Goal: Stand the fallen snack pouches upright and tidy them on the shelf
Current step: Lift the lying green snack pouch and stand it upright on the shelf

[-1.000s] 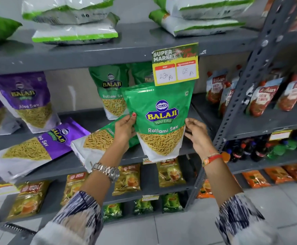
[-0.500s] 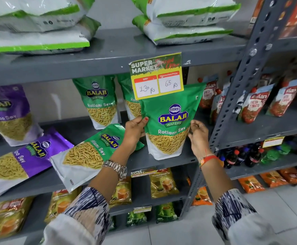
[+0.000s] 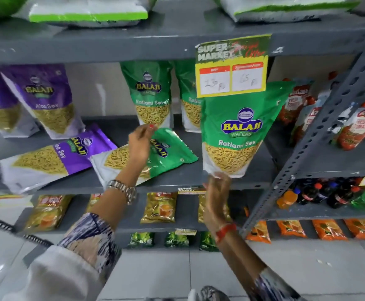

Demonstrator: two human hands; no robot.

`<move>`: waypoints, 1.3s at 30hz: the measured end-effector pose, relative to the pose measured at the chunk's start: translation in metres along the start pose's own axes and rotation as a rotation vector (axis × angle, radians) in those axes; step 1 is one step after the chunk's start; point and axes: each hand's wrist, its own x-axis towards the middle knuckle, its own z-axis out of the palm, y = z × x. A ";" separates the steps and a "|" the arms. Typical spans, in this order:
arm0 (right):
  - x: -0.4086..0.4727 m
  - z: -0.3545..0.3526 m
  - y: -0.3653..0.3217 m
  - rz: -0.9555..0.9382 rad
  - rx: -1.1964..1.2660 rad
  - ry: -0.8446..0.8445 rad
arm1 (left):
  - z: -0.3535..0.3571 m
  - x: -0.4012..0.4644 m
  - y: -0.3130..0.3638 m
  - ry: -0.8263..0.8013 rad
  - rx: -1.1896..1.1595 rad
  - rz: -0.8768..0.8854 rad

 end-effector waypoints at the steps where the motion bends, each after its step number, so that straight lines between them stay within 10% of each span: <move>1: -0.011 0.013 0.008 0.104 -0.008 -0.094 | -0.010 0.004 0.000 0.050 0.049 -0.010; 7: -0.027 0.086 0.018 0.550 0.138 -0.277 | -0.066 0.049 -0.025 0.030 0.447 -0.037; 19: -0.042 0.139 0.039 0.596 0.197 0.011 | -0.090 0.116 -0.059 -0.437 0.753 -0.097; 39: -0.083 0.093 -0.022 0.156 0.161 -0.164 | -0.159 0.018 -0.058 -0.218 0.023 -0.267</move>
